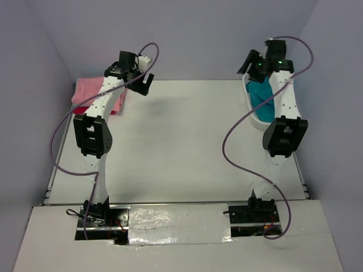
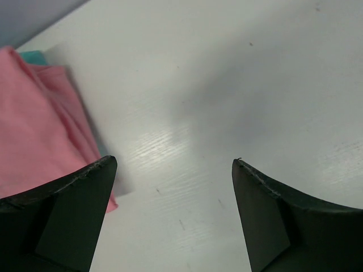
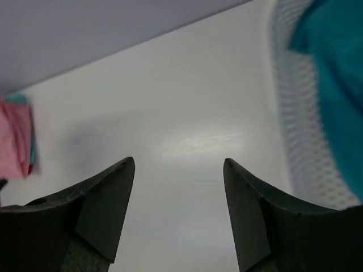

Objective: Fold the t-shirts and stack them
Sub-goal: Grab crumpled tshirt from bin with the right arm

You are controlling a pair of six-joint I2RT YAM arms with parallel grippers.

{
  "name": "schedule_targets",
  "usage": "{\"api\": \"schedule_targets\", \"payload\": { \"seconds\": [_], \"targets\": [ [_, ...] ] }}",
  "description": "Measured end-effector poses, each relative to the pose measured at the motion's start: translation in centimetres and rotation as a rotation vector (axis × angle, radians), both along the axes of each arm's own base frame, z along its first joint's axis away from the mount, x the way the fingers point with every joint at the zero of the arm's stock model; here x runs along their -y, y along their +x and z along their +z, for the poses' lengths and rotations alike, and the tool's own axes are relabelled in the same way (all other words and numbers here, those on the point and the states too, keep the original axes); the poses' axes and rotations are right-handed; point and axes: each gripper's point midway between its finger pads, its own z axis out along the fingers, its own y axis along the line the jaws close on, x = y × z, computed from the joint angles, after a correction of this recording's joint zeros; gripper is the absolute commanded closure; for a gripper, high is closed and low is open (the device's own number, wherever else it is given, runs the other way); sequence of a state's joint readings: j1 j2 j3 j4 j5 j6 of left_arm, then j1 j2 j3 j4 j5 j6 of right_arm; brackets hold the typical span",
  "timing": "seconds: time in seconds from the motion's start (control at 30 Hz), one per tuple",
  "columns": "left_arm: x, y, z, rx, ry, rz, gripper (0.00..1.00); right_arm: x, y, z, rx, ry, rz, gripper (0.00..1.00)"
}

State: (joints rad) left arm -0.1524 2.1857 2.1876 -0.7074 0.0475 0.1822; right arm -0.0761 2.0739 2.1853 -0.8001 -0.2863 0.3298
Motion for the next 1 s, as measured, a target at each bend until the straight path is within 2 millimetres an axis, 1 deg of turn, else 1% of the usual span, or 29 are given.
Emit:
{"api": "schedule_targets", "payload": {
  "seconds": [0.03,0.1,0.13,0.17,0.2,0.23,0.27,0.3,0.37,0.43,0.47,0.53,0.57,0.63,0.67,0.73,0.77,0.8,0.83,1.0],
  "targets": [
    [0.8,-0.3,-0.7,-0.021,0.001,-0.017,0.06,3.0,0.9,0.2,0.011,-0.011,-0.07,0.27],
    [1.6,-0.9,-1.7,-0.055,0.008,-0.034,0.06,8.0,2.3,-1.0,0.003,-0.039,-0.189,0.26],
    [1.8,-1.1,-2.2,-0.069,0.011,-0.039,0.06,10.7,2.9,-2.5,-0.019,-0.061,-0.254,0.25],
    [1.9,-1.4,-2.7,-0.084,0.017,-0.041,0.06,12.8,3.1,-4.6,-0.055,-0.083,-0.304,0.25],
    [1.9,-1.7,-3.2,-0.102,0.023,-0.043,0.06,14.4,3.1,-6.7,-0.096,-0.102,-0.344,0.25],
    [1.9,-2.1,-3.7,-0.119,0.029,-0.046,0.06,15.7,3.0,-9.2,-0.149,-0.124,-0.38,0.25],
    [1.9,-2.4,-4.3,-0.134,0.037,-0.05,0.06,16.5,2.8,-11.6,-0.199,-0.141,-0.402,0.25],
    [1.8,-2.7,-4.9,-0.151,0.047,-0.054,0.06,16.9,2.5,-14.1,-0.251,-0.158,-0.415,0.25],
    [1.7,-3.4,-5.8,-0.184,0.06,-0.057,0.06,17.1,2.0,-18.0,-0.334,-0.179,-0.419,0.25],
    [1.5,-3.9,-6.3,-0.207,0.072,-0.055,0.06,16.9,1.3,-21.1,-0.404,-0.197,-0.409,0.24],
    [1.4,-4.0,-6.3,-0.211,0.075,-0.053,0.06,17.0,1.2,-22.0,-0.421,-0.215,-0.409,0.24],
    [1.4,-4.1,-6.4,-0.216,0.079,-0.052,0.06,16.8,1.8,-21.0,-0.398,-0.235,-0.406,0.24],
    [1.3,-4.1,-6.3,-0.215,0.083,-0.049,0.06,16.8,2.1,-20.8,-0.388,-0.244,-0.405,0.25],
    [1.0,-4.2,-6.4,-0.219,0.095,-0.041,0.06,16.8,2.2,-21.4,-0.398,-0.262,-0.393,0.32],
    [1.0,-4.3,-6.4,-0.221,0.098,-0.038,0.06,16.9,2.2,-21.9,-0.407,-0.274,-0.388,0.41],
    [0.7,-4.3,-6.5,-0.223,0.109,-0.03,0.06,17.0,2.1,-21.9,-0.414,-0.303,-0.385,0.48],
    [0.6,-4.4,-6.5,-0.225,0.114,-0.026,0.06,17.0,2.1,-21.9,-0.413,-0.312,-0.382,0.63],
    [0.5,-4.4,-6.5,-0.227,0.119,-0.023,0.06,17.2,1.9,-22.1,-0.419,-0.328,-0.383,0.88],
    [0.4,-4.4,-6.5,-0.228,0.123,-0.02,0.06,17.4,1.8,-22.1,-0.42,-0.342,-0.381,1.0],
    [-0.1,-4.5,-6.3,-0.231,0.145,-0.005,0.06,17.4,1.1,-21.7,-0.416,-0.363,-0.373,1.0]
  ]
}}
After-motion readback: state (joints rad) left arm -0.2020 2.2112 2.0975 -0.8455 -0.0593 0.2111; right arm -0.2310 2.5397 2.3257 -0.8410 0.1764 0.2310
